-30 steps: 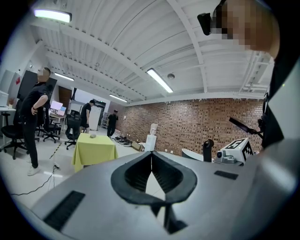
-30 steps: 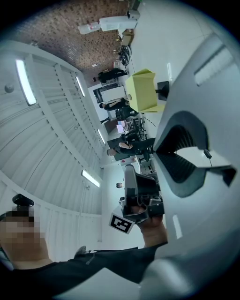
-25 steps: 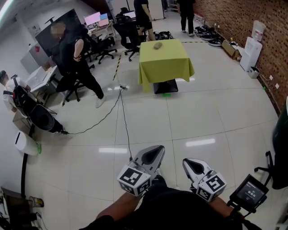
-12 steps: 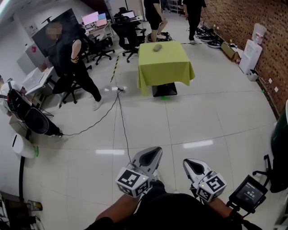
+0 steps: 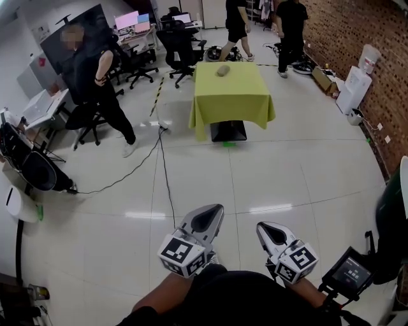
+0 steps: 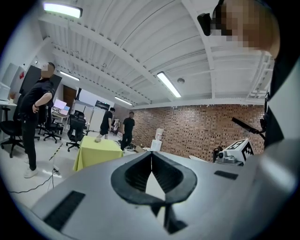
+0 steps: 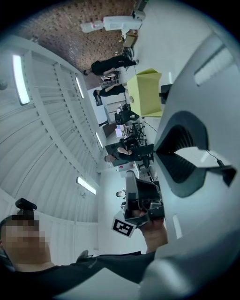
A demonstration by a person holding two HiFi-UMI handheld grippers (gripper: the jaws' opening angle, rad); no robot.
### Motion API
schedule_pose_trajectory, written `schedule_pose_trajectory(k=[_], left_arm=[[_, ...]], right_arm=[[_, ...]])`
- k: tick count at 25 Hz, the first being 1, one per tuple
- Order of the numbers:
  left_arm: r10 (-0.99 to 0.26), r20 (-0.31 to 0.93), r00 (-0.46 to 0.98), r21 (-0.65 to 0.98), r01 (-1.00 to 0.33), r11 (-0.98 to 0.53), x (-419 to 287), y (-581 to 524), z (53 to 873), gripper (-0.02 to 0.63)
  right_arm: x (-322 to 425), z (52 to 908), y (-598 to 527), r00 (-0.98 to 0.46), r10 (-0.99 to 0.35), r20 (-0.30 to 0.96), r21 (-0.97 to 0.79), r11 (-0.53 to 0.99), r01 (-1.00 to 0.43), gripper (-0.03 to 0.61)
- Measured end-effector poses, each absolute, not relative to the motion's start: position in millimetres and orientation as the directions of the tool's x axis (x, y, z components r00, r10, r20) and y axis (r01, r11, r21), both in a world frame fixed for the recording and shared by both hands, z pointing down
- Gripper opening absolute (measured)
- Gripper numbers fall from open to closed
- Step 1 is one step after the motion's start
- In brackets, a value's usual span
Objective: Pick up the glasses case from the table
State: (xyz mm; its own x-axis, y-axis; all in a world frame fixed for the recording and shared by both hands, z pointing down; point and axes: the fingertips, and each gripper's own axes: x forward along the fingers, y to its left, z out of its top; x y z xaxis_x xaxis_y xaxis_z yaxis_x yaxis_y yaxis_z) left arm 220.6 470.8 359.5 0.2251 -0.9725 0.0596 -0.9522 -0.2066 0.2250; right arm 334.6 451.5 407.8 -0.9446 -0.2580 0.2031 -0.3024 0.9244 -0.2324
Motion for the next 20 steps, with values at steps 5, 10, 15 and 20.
schedule_pose_trajectory(k=[5, 10, 15, 20], left_arm=[[-0.973, 0.046, 0.228, 0.237, -0.948, -0.211, 188, 450, 359, 0.008], [-0.964, 0.044, 0.262, 0.23, -0.942, -0.246, 163, 426, 360, 0.008], [-0.96, 0.054, 0.274, 0.232, -0.939, -0.255, 131, 400, 371, 0.008], [-0.952, 0.046, 0.303, 0.235, -0.93, -0.284, 112, 386, 371, 0.008]], right_arm=[[301, 402, 435, -0.945, -0.251, 0.209, -0.202, 0.934, -0.293, 0.002], [276, 404, 414, -0.936, -0.281, 0.21, -0.188, 0.928, -0.321, 0.002], [245, 410, 391, -0.931, -0.306, 0.2, -0.177, 0.923, -0.341, 0.003], [220, 414, 380, -0.926, -0.316, 0.207, -0.175, 0.919, -0.353, 0.002]])
